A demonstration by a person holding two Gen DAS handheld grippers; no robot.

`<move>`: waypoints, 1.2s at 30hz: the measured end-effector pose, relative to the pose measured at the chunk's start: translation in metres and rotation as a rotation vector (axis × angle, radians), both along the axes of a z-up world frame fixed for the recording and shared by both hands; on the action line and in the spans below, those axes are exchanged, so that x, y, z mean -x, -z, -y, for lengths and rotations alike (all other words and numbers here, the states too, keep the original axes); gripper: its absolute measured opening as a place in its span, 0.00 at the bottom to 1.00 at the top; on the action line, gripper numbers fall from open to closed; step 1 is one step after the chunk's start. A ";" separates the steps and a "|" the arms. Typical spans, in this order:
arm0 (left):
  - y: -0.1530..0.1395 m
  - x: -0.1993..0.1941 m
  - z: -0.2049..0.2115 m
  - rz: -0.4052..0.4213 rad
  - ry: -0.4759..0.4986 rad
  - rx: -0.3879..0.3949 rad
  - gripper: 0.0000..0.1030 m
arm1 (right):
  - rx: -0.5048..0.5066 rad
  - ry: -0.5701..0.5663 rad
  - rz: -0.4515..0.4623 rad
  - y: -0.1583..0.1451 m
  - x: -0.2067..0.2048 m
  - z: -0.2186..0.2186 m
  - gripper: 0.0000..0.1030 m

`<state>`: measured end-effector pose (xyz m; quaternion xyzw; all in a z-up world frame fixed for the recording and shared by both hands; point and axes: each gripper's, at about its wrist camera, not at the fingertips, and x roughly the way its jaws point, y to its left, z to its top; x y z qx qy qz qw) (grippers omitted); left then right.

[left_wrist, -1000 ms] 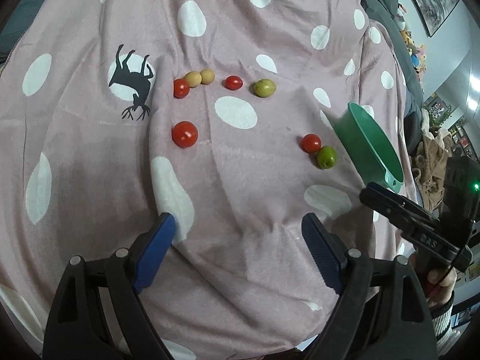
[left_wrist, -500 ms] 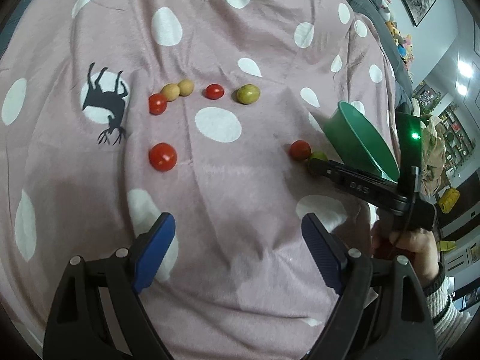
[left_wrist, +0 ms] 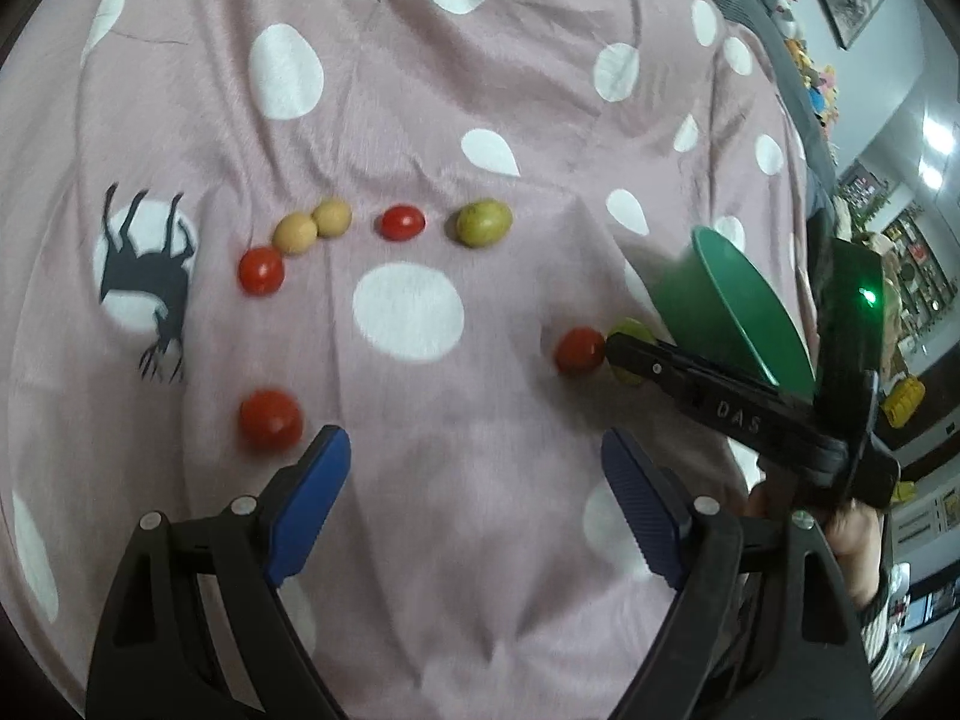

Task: Organize fruits
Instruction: 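Grasp the green lime with the right gripper while the left gripper grasps the yellow-green fruit, then carry the lime and yellow-green fruit into the green bowl and release both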

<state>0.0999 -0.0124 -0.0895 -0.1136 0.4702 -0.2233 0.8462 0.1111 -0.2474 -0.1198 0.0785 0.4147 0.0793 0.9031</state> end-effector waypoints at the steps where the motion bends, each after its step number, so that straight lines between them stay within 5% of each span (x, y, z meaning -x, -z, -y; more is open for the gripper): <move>1: 0.000 -0.007 0.004 0.002 -0.011 -0.012 0.83 | 0.003 0.001 0.008 -0.001 -0.004 -0.001 0.34; 7: 0.000 -0.059 0.036 0.008 -0.053 -0.061 0.79 | -0.062 0.002 0.055 -0.005 -0.030 -0.002 0.34; 11: 0.006 -0.092 0.056 -0.020 -0.040 -0.023 0.74 | 0.066 0.016 0.044 -0.001 -0.043 -0.007 0.34; 22: 0.039 -0.149 0.094 -0.048 -0.051 -0.143 0.62 | -0.066 -0.009 -0.008 0.003 -0.055 0.011 0.34; 26: 0.041 -0.158 0.099 -0.029 -0.073 -0.201 0.40 | -0.089 -0.016 -0.003 0.003 -0.053 0.013 0.34; 36: 0.018 -0.121 0.083 -0.010 -0.039 -0.223 0.39 | -0.076 -0.017 -0.007 0.006 -0.046 0.013 0.34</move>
